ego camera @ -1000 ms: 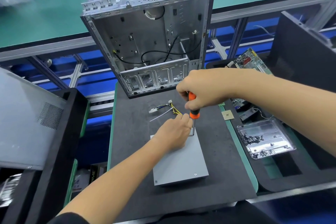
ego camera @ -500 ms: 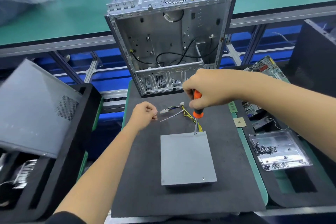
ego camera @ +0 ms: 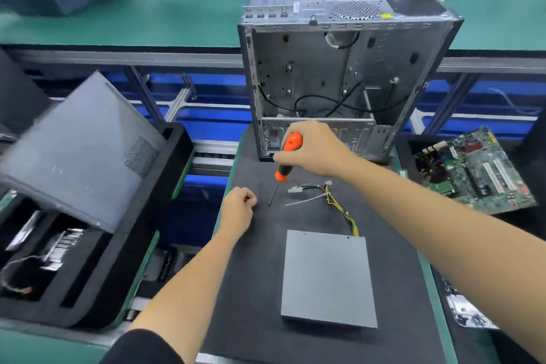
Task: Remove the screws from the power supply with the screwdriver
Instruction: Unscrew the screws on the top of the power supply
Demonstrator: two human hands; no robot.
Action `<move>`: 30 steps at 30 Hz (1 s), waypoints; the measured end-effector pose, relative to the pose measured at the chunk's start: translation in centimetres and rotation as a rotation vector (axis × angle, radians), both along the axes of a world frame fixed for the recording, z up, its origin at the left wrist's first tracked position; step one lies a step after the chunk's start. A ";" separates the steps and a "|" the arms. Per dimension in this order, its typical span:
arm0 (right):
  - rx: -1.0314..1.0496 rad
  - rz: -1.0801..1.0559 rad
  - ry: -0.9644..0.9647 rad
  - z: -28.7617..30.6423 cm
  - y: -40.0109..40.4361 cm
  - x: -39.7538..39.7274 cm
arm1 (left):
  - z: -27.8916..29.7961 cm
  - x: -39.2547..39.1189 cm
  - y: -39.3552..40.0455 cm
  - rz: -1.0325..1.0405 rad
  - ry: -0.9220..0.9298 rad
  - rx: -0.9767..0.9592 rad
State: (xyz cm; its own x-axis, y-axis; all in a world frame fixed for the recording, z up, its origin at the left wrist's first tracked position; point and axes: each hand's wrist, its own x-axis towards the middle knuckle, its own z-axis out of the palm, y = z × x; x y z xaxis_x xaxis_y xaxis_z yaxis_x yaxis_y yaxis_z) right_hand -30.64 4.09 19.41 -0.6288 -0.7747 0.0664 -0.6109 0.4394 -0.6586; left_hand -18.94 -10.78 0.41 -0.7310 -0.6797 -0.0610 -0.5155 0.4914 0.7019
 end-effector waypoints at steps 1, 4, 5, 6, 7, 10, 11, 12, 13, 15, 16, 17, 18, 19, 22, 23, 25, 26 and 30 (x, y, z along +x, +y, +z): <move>0.008 0.001 -0.005 -0.4 -0.6 0.1 | -0.2 0.0 0.0 -0.017 -0.013 -0.025; 0.034 0.020 0.011 -1.2 -1.6 0.4 | -0.8 0.2 0.1 -0.084 -0.070 -0.063; 0.045 0.028 0.021 -1.3 -1.8 0.5 | -1.0 0.4 0.1 -0.111 -0.086 -0.088; 0.056 0.036 0.030 -1.4 -1.9 0.6 | -1.2 0.5 0.2 -0.134 -0.097 -0.116; 0.065 0.044 0.036 -1.5 -1.9 0.7 | -1.3 0.5 0.2 -0.148 -0.104 -0.137; 0.082 0.055 0.048 -1.4 -1.8 0.7 | -1.0 0.5 0.0 -0.164 -0.119 -0.146; 0.085 0.053 0.055 -1.3 -1.7 0.7 | -0.9 0.6 -0.1 -0.172 -0.116 -0.141; 0.088 0.050 0.064 -1.1 -1.7 0.8 | -0.8 0.6 -0.1 -0.179 -0.111 -0.132; 0.089 0.049 0.074 -0.9 -1.6 0.9 | -0.6 0.7 -0.2 -0.184 -0.105 -0.120; 0.093 0.049 0.092 -0.4 -1.5 1.0 | -0.3 1.0 -0.2 -0.175 -0.082 -0.071; 0.095 0.051 0.099 -0.1 -1.4 1.1 | -0.1 1.1 -0.2 -0.153 -0.055 -0.029; 0.095 0.053 0.109 0.3 -1.4 1.1 | 0.4 1.3 -0.3 -0.120 -0.015 0.017; 0.093 0.054 0.125 0.7 -1.4 1.2 | 1.1 1.5 -0.5 -0.089 0.032 0.064; 0.090 0.056 0.144 1.1 -1.4 1.2 | 2.0 1.6 -0.6 -0.076 0.073 0.116; 0.082 0.071 0.195 2.3 -1.4 1.6 | 5.2 1.7 -0.7 -0.254 0.081 0.263; 0.083 0.077 0.202 2.5 -1.3 1.7 | 6.1 1.6 -0.4 -0.346 0.053 0.292; 0.092 0.080 0.215 2.7 -1.0 2.0 | 7.5 1.5 0.6 -0.496 -0.002 0.305; 0.094 0.078 0.222 2.7 -0.7 2.2 | 7.9 1.5 1.3 -0.543 -0.014 0.277; 0.102 0.082 0.223 2.9 0.6 2.9 | 8.0 2.0 4.1 -0.562 -0.008 0.159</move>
